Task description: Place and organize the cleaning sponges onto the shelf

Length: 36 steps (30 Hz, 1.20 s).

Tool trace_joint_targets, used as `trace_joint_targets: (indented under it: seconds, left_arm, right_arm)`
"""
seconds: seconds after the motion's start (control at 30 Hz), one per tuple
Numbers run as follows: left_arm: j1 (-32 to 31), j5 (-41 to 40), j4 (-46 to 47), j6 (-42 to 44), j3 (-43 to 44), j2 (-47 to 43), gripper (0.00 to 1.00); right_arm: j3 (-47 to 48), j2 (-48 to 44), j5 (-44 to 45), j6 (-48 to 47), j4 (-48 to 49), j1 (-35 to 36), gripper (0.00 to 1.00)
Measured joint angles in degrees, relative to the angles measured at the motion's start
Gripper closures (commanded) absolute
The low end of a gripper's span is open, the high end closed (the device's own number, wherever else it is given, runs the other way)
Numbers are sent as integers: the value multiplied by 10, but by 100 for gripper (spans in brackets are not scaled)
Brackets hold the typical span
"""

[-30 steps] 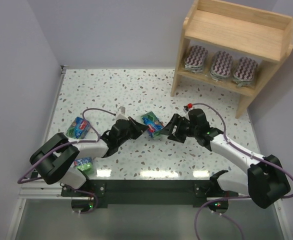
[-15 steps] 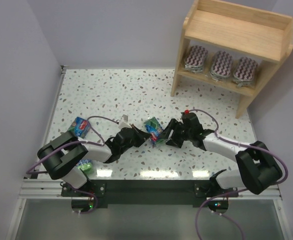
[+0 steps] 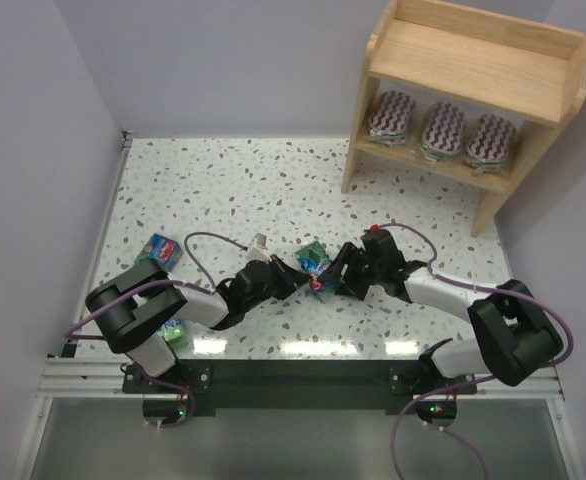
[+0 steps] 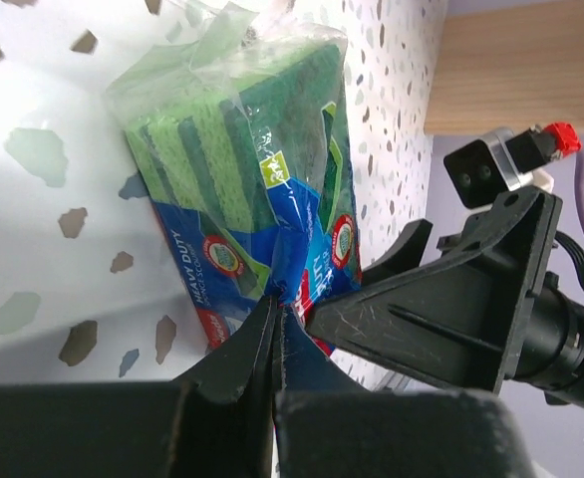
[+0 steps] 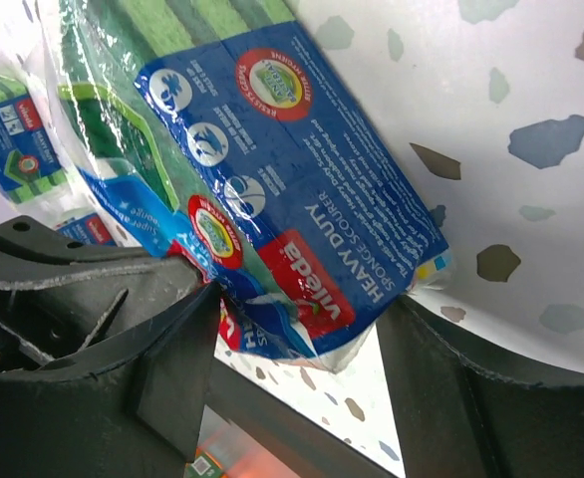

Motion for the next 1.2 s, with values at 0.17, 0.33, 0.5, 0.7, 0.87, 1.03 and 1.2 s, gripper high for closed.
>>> trace_joint_targets:
  seconds: [0.17, 0.33, 0.5, 0.7, 0.87, 1.03, 1.2]
  left_arm:
    - [-13, 7, 35, 4, -11, 15, 100]
    - [-33, 1, 54, 4, -21, 16, 100]
    - [-47, 7, 59, 3, -28, 15, 100]
    - [-56, 12, 58, 2, -34, 9, 100]
    - [-57, 14, 61, -3, -34, 10, 100]
    - [-57, 13, 69, -3, -34, 18, 100]
    - [-57, 8, 47, 5, -41, -10, 76]
  right_arm:
    - [0, 0, 6, -5, -9, 0, 34]
    - [0, -14, 9, -9, -32, -1, 37]
    - [0, -38, 22, -8, -57, -9, 44]
    - [0, -47, 32, -8, -57, -15, 48]
    - [0, -28, 28, -7, -37, -16, 55]
    - [0, -6, 12, -6, -4, -20, 83]
    - [-5, -12, 10, -2, 3, -21, 93]
